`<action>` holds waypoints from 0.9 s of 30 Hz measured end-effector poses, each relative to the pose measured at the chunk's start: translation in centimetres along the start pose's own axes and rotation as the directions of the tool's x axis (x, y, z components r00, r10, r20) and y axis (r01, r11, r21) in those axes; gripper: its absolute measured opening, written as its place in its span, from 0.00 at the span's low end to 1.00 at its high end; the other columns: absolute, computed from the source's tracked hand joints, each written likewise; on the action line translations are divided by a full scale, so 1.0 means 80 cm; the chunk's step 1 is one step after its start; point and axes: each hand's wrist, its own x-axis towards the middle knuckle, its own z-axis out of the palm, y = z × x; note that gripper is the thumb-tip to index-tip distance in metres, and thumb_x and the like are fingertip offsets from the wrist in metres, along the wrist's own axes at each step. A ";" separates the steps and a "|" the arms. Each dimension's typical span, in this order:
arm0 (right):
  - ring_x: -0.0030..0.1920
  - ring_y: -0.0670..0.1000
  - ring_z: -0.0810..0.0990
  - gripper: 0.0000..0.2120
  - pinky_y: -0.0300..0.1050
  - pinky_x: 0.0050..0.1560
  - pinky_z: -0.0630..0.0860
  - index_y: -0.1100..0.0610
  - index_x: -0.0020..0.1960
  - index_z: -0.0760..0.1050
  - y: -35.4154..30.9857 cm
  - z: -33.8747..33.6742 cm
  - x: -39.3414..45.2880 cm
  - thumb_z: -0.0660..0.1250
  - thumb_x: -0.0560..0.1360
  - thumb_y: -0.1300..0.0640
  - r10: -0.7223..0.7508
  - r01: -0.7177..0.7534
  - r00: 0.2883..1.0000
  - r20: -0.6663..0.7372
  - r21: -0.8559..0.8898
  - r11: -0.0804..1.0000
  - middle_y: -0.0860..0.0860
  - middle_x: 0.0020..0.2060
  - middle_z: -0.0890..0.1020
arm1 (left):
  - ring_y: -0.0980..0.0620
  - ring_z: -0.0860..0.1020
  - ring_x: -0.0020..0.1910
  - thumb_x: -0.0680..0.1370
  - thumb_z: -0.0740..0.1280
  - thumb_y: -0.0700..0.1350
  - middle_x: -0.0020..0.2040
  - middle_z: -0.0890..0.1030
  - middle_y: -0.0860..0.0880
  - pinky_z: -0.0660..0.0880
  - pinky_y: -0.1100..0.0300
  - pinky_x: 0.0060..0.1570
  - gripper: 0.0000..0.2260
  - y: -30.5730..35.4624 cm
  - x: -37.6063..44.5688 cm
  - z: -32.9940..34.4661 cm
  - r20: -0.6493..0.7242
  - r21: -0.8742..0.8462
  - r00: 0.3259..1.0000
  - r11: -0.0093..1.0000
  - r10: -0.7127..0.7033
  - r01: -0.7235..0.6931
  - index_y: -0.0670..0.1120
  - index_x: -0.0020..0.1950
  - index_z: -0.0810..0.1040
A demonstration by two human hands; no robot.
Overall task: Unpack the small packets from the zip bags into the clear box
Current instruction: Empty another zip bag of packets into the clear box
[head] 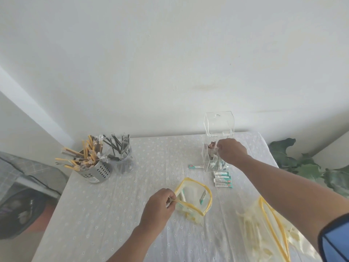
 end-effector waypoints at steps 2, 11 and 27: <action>0.49 0.57 0.81 0.14 0.47 0.45 0.75 0.51 0.57 0.82 0.002 0.003 -0.009 0.58 0.81 0.58 -0.021 0.021 0.998 -0.055 -0.005 1.000 0.51 0.54 0.82 | 0.55 0.78 0.40 0.75 0.75 0.41 0.40 0.79 0.57 0.80 0.58 0.42 0.07 -0.004 0.002 0.001 0.003 -0.004 1.000 1.000 -0.002 0.002 0.52 0.46 0.80; 0.65 0.58 0.80 0.20 0.52 0.63 0.77 0.52 0.73 0.74 -0.051 0.123 -0.030 0.58 0.83 0.59 -0.268 0.241 0.942 0.203 0.147 0.959 0.55 0.68 0.80 | 0.59 0.78 0.42 0.74 0.74 0.41 0.41 0.78 0.60 0.80 0.61 0.44 0.07 -0.023 -0.024 0.001 0.055 0.010 0.997 0.999 -0.047 0.047 0.53 0.45 0.79; 0.56 0.59 0.80 0.10 0.51 0.47 0.75 0.52 0.61 0.72 -0.047 0.183 -0.087 0.58 0.81 0.59 -0.129 0.152 0.964 0.232 -0.084 0.985 0.53 0.55 0.77 | 0.62 0.77 0.43 0.74 0.73 0.41 0.43 0.77 0.61 0.80 0.60 0.43 0.08 -0.043 -0.036 -0.006 0.091 0.049 0.995 0.999 -0.029 0.025 0.53 0.44 0.78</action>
